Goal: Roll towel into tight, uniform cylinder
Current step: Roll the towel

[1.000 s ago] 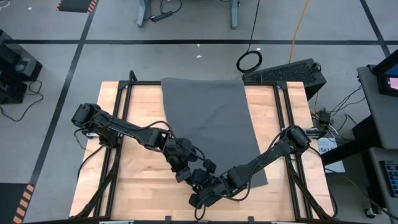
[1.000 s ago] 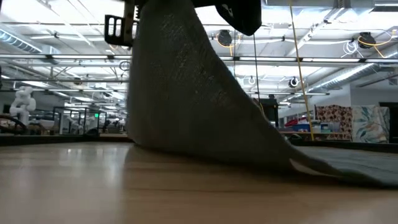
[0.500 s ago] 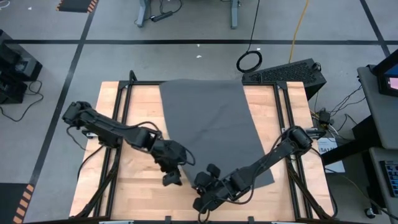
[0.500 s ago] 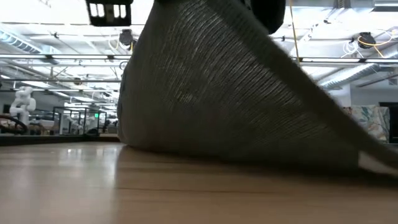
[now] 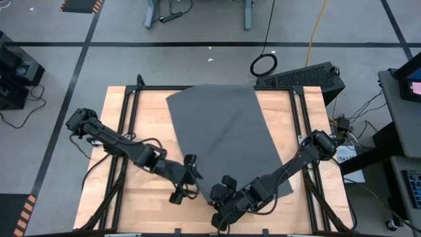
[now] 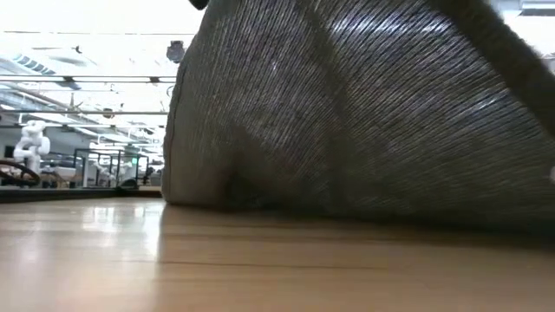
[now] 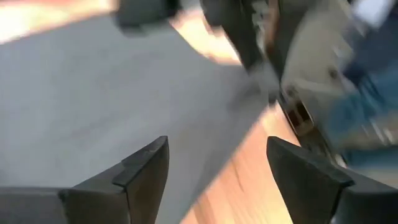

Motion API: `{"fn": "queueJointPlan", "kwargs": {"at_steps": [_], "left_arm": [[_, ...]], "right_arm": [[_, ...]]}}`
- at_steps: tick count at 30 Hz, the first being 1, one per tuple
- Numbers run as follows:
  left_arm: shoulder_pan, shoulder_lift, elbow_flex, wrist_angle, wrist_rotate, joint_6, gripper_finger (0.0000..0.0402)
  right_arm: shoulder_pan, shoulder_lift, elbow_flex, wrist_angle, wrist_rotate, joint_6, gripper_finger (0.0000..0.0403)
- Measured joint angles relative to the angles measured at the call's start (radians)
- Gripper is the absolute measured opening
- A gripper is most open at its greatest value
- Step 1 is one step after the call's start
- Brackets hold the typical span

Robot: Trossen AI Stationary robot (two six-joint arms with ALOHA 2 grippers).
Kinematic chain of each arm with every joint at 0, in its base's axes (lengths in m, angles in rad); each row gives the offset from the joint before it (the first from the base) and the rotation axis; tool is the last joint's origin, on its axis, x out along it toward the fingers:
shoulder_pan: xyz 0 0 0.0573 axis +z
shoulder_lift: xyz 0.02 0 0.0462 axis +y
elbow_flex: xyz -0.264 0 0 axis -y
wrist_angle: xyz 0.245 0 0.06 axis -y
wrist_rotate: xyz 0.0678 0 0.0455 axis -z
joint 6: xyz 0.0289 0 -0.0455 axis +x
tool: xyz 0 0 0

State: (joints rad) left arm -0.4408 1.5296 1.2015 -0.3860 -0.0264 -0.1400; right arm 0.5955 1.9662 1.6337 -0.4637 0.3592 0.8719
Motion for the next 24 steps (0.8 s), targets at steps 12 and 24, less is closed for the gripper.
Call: {"fn": "queueJointPlan", "kwargs": {"at_steps": [12, 24], "left_arm": [[0.05, 0.118, -0.001, 0.023, 0.222, 0.099, 0.0154], [0.063, 0.147, -0.002, 0.08, 0.305, -0.047, 0.0011]], "right_arm": [[0.009, -0.001, 0.0, -0.006, -0.047, 0.003, 0.0001], [0.037, -0.016, 0.0, -0.096, -0.152, 0.087, 0.001]]}}
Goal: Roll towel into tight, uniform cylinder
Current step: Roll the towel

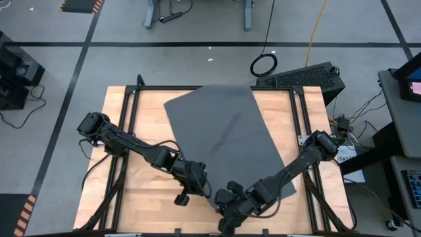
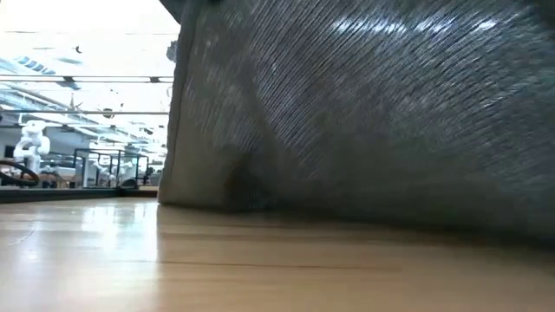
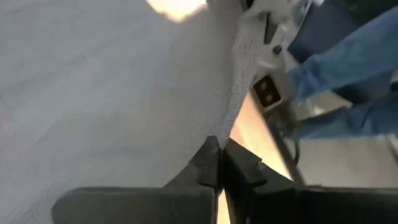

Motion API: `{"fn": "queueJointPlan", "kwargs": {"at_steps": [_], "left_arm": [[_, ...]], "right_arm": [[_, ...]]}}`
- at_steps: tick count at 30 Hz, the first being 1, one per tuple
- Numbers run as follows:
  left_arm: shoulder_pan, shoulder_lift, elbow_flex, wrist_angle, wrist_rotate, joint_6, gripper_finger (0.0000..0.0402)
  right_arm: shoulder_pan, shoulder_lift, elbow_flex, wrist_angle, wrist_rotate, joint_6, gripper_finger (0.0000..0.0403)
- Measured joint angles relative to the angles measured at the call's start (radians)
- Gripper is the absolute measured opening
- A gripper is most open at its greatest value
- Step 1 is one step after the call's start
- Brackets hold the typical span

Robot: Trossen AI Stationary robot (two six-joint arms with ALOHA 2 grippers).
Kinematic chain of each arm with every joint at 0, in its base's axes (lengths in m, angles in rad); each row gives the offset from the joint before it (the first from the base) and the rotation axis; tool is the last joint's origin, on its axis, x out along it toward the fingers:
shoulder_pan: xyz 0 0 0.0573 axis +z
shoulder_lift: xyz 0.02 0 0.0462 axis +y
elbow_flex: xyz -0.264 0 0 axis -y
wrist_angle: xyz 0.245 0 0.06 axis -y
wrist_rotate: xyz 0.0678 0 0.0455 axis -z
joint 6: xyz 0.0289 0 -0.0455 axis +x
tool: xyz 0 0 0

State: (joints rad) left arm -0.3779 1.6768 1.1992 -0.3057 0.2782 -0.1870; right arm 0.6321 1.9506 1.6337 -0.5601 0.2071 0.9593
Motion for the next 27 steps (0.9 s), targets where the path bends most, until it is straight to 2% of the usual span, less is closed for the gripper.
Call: {"fn": "queueJointPlan", "kwargs": {"at_steps": [5, 9, 14, 21, 24, 27], "left_arm": [[0.009, 0.0, 0.0, 0.07, 0.009, -0.089, 0.0005], [0.036, 0.0, 0.0, 0.108, 0.012, -0.152, 0.0005], [0.096, 0.0, 0.0, 0.124, 0.092, -0.249, 0.0005], [0.176, 0.0, 0.0, 0.125, 0.196, -0.358, 0.0005], [0.192, 0.0, 0.0, 0.124, 0.228, -0.383, 0.0005], [0.196, 0.0, 0.0, 0.125, 0.24, -0.383, 0.0005]], "right_arm": [[0.056, -0.054, 0.0, -0.112, 0.005, 0.054, 0.0058], [0.116, -0.082, 0.0, -0.179, 0.063, 0.154, 0.0114], [0.176, -0.098, 0.0, -0.171, 0.219, 0.18, 0.0181], [0.181, -0.097, 0.0, -0.174, 0.462, 0.073, 0.0276], [0.156, -0.097, 0.0, -0.161, 0.52, 0.042, 0.0293], [0.129, -0.097, 0.0, -0.163, 0.527, 0.061, 0.0288]]}}
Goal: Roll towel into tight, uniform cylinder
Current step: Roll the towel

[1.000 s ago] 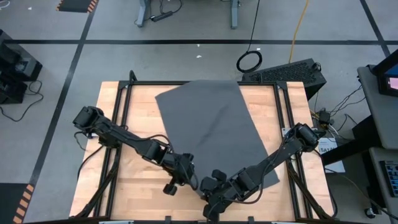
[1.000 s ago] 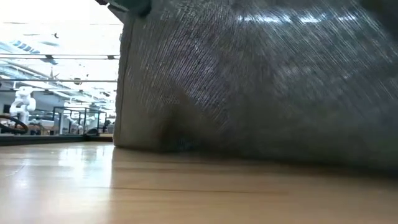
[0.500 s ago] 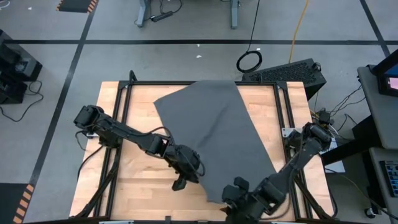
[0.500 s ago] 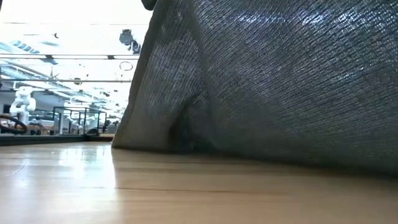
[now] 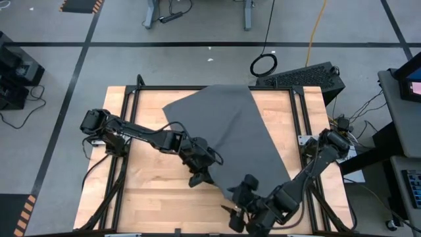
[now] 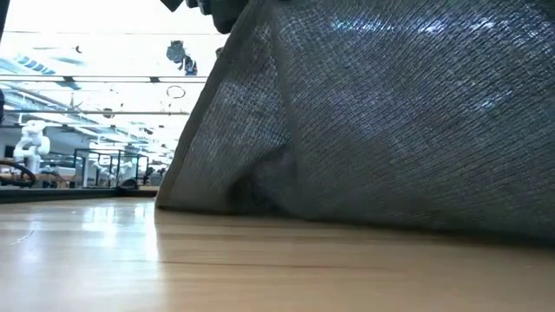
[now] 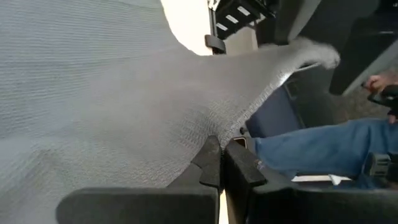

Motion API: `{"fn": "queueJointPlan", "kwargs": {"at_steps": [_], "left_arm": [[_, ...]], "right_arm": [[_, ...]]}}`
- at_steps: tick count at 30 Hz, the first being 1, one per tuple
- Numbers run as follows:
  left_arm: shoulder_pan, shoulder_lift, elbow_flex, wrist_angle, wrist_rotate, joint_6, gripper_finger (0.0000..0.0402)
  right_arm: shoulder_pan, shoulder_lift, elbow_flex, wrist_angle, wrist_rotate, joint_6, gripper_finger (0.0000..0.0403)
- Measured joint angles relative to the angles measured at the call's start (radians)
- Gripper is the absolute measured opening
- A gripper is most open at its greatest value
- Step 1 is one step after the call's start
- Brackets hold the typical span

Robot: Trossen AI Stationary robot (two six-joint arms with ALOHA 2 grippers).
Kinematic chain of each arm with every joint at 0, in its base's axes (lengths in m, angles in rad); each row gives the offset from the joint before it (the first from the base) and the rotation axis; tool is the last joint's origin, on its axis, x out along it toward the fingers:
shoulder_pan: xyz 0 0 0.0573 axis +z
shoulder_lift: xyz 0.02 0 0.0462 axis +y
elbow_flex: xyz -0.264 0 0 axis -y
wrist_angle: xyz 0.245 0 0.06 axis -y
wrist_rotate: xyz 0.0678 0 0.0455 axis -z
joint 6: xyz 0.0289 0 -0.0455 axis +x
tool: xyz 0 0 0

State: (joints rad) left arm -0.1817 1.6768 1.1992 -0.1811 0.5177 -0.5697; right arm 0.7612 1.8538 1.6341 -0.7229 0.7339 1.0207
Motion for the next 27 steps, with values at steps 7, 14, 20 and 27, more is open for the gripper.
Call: {"fn": "queueJointPlan", "kwargs": {"at_steps": [7, 14, 20, 27], "left_arm": [[-0.019, 0.0, 0.0, -0.001, 0.017, 0.023, 0.0005], [-0.025, 0.0, 0.0, -0.003, 0.011, 0.061, 0.0005], [-0.025, 0.0, 0.0, -0.003, 0.008, 0.085, 0.0006], [-0.025, 0.0, 0.0, -0.003, 0.006, 0.106, 0.0006]], "right_arm": [[-0.034, 0.0, 0.0, -0.011, -0.006, 0.063, 0.0237], [-0.04, 0.001, 0.0, -0.025, -0.065, 0.068, 0.0143], [-0.04, 0.001, 0.0, -0.031, -0.094, 0.068, 0.0076], [-0.04, 0.001, 0.0, -0.021, -0.112, 0.097, 0.0006]]}}
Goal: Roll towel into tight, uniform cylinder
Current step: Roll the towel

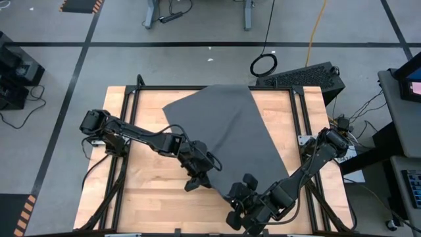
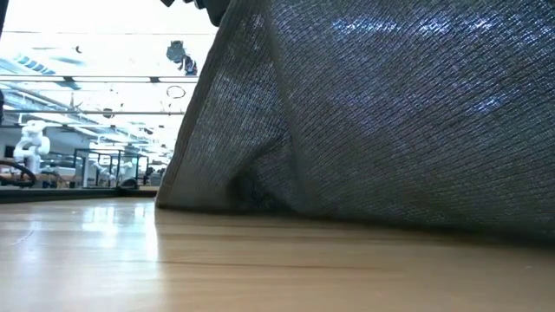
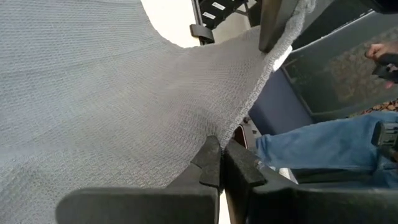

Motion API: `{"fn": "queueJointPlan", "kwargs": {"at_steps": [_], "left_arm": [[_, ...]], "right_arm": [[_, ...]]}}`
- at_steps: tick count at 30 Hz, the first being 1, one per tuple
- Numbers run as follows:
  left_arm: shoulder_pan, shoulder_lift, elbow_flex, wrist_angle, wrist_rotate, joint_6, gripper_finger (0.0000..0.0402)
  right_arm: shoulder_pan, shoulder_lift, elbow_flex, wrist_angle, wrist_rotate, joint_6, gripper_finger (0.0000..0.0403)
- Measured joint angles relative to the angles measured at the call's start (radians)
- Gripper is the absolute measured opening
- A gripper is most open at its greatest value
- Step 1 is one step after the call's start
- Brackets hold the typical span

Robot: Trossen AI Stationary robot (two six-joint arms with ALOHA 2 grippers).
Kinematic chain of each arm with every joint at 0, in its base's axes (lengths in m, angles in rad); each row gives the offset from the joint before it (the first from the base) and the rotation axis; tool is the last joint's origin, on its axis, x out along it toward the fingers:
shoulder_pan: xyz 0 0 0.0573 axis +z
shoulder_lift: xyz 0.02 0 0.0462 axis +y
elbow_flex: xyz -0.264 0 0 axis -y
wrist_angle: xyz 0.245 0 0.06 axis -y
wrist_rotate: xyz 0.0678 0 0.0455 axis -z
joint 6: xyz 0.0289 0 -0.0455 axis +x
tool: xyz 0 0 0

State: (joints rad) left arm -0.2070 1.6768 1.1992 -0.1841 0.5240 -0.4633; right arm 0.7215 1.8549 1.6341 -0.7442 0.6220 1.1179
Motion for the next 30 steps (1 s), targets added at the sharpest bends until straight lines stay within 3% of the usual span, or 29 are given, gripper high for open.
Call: {"fn": "queueJointPlan", "kwargs": {"at_steps": [5, 9, 15, 22, 26, 30], "left_arm": [[0.004, -0.005, 0.0, -0.021, -0.001, 0.027, 0.0031], [0.013, -0.046, 0.001, -0.112, -0.01, 0.08, 0.0098], [0.079, -0.156, 0.0, -0.415, -0.133, 0.225, 0.0187], [0.247, -0.218, -0.005, -0.767, -0.401, 0.548, 0.0196], [0.358, -0.206, -0.086, -0.804, -0.414, 0.725, 0.0196], [0.466, -0.207, -0.223, -0.74, -0.455, 0.88, 0.0196]], "right_arm": [[0.005, 0.0, 0.0, 0.0, -0.002, 0.038, 0.0004], [0.023, 0.0, 0.0, -0.014, -0.004, 0.101, 0.0002], [0.078, 0.001, 0.0, -0.068, 0.0, 0.222, 0.0001], [0.136, 0.001, 0.0, -0.145, 0.0, 0.33, 0.0001], [0.167, 0.001, 0.0, -0.204, 0.0, 0.382, 0.0], [0.198, 0.001, 0.0, -0.252, 0.0, 0.443, 0.0]]}}
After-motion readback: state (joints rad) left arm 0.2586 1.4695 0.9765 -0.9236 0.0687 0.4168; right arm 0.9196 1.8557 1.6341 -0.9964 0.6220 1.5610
